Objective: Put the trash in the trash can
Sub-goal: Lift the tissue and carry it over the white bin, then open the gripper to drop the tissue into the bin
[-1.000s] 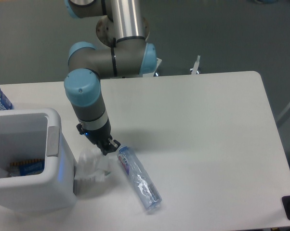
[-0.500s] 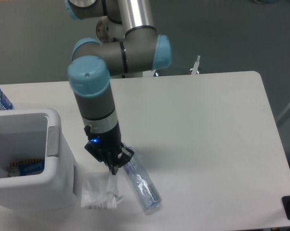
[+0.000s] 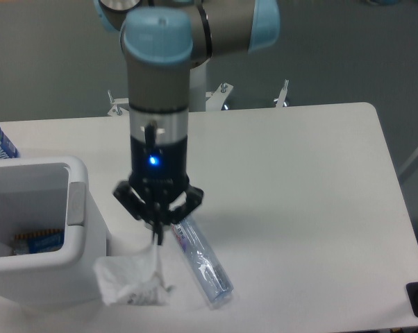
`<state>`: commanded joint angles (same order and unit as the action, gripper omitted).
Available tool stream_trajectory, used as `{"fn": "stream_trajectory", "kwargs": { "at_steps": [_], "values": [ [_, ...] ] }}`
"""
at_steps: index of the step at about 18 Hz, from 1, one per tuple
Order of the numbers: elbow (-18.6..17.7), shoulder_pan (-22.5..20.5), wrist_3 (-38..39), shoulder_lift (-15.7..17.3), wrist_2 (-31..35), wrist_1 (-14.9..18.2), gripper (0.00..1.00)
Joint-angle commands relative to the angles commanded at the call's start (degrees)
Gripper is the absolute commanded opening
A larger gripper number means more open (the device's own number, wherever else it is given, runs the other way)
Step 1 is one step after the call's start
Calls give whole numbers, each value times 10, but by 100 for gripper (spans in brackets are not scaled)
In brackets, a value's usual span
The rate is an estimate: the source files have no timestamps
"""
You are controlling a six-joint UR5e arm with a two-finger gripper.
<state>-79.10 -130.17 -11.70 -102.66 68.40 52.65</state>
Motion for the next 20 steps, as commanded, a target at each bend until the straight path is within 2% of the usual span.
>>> {"fn": "stream_trajectory", "kwargs": {
  "at_steps": [4, 8, 14, 15, 16, 17, 18, 20],
  "values": [
    [-34, 4, 5, 45, -75, 1, 0],
    [-84, 10, -4, 84, -96, -1, 0],
    [-138, 58, -40, 82, -96, -3, 0],
    [-143, 66, -45, 81, -96, -3, 26],
    [-148, 69, -54, 80, -95, -4, 66],
    [-145, 69, -66, 79, -93, -3, 89],
    [-142, 68, -63, 80, -92, -2, 100],
    [-137, 64, -54, 80, -93, -1, 100]
  ]
}}
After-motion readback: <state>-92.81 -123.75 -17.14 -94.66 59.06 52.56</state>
